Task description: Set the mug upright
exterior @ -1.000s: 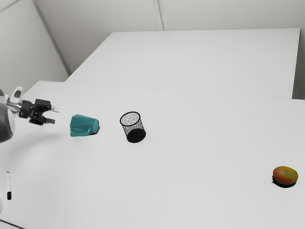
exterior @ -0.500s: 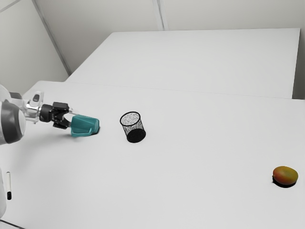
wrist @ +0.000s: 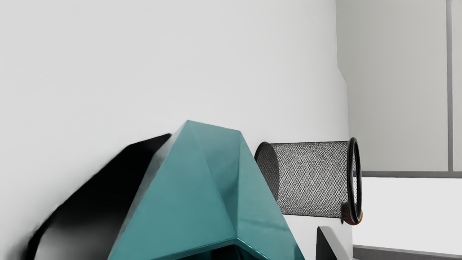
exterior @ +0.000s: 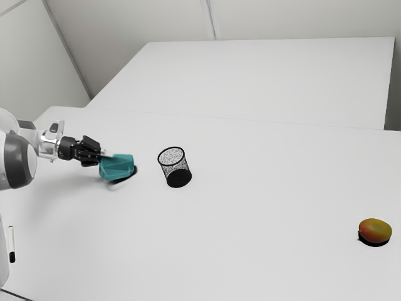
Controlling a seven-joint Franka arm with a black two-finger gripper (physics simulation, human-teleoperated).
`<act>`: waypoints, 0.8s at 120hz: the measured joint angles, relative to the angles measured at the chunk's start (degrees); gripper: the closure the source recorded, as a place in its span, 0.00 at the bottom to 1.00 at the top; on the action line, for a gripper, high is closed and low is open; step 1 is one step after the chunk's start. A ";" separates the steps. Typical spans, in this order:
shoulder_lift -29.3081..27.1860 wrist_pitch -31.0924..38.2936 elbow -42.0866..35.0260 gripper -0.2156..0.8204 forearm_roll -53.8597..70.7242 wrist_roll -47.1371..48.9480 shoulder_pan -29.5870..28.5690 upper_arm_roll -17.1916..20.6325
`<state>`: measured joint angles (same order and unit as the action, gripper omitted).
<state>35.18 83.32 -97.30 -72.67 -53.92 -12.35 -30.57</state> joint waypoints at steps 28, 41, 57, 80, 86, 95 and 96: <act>-0.43 0.25 0.20 0.93 0.29 0.87 0.08 -0.17; -2.72 0.97 1.05 0.94 1.72 1.31 1.19 -0.73; -9.79 4.19 4.53 0.95 9.23 2.20 4.88 -0.89; -11.71 7.25 21.81 0.96 31.80 6.14 19.59 -0.90; -11.12 7.70 23.71 0.96 37.45 7.65 25.58 -0.86; -10.10 8.81 24.61 0.96 44.16 10.11 33.20 -0.67; -9.99 9.00 24.66 0.96 44.73 10.39 33.87 -0.63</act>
<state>25.20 92.31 -72.64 -27.94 -43.53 21.52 -31.20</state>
